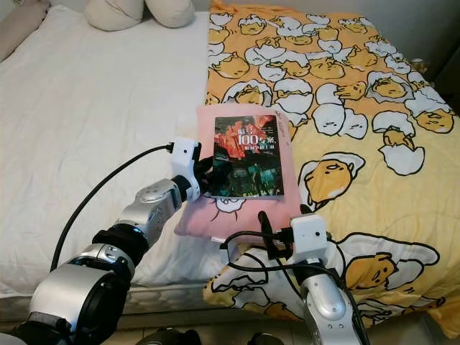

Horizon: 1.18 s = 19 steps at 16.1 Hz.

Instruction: Clean up the room

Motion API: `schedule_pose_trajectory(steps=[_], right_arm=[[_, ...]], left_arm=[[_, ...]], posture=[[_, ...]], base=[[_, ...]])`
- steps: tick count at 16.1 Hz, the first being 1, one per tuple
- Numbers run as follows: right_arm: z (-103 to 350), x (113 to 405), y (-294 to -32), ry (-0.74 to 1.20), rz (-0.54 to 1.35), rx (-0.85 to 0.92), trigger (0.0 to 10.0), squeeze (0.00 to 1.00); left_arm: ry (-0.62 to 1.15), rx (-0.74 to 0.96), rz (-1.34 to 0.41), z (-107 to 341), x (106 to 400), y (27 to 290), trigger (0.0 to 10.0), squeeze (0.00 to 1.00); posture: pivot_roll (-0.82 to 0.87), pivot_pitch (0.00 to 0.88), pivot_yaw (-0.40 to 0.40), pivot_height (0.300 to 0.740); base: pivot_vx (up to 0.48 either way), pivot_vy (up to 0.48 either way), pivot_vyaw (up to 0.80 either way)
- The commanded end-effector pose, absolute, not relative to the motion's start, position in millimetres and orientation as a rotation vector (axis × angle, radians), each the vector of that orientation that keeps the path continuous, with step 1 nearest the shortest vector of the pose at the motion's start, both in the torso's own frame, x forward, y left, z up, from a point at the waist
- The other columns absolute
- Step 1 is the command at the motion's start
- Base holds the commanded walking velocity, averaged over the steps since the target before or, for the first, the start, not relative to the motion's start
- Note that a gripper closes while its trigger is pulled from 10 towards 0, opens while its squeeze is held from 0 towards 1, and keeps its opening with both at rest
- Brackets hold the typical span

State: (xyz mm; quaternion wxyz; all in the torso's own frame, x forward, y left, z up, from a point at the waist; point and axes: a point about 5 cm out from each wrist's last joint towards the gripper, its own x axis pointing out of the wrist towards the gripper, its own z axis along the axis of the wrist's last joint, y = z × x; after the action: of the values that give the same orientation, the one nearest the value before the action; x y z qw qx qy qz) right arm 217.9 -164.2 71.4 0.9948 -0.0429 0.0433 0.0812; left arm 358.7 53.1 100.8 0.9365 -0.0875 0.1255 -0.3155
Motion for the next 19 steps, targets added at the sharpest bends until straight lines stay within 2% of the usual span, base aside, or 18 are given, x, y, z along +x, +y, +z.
schedule_pose_trajectory(steps=[1, 6, 11, 14, 17, 18, 19], right_arm=[[68.5, 219.5, -163.7, 0.102, 0.168, -0.095, 10.0, 0.00], [69.3, 224.5, -164.3, 0.097, 0.174, -0.099, 10.0, 0.00], [71.4, 228.9, -164.3, 0.085, 0.175, -0.098, 10.0, 0.00], [70.1, 230.5, -163.4, 0.090, 0.173, -0.090, 10.0, 0.00], [70.4, 233.1, -162.7, 0.089, 0.173, -0.088, 10.0, 0.00], [70.7, 234.4, -163.1, 0.087, 0.172, -0.090, 10.0, 0.00], [72.0, 236.9, -163.5, 0.082, 0.171, -0.091, 10.0, 0.00]], left_arm=[[0.285, -0.181, -0.656, 93.3, 354.6, 53.0, 0.0, 0.00], [0.284, -0.234, -0.628, 93.7, 356.5, 59.0, 0.0, 0.00], [0.233, -0.429, -0.554, 107.2, 366.4, 78.0, 0.0, 0.00], [0.206, -0.477, -0.561, 112.4, 367.0, 81.9, 0.0, 0.00], [0.096, -0.612, -0.522, 138.6, 374.8, 96.0, 0.0, 0.00], [0.026, -0.621, -0.480, 155.0, 379.1, 107.7, 0.0, 0.00], [-0.084, -0.494, -0.444, 173.5, 379.4, 122.3, 0.0, 0.00]], posture=[[-0.14, 0.065, 0.036, 0.740], [-0.13, 0.049, 0.033, 0.740], [-0.12, 0.040, 0.026, 0.740], [-0.12, 0.038, 0.027, 0.740], [-0.11, 0.034, 0.029, 0.740], [-0.11, 0.033, 0.029, 0.740], [-0.10, 0.028, 0.028, 0.740]], base=[[0.000, 0.000, 0.00], [0.000, 0.000, 0.00], [0.000, 0.000, 0.00], [0.000, 0.000, 0.00], [0.000, 0.000, 0.00], [0.000, 0.000, 0.00], [0.000, 0.000, 0.00]])
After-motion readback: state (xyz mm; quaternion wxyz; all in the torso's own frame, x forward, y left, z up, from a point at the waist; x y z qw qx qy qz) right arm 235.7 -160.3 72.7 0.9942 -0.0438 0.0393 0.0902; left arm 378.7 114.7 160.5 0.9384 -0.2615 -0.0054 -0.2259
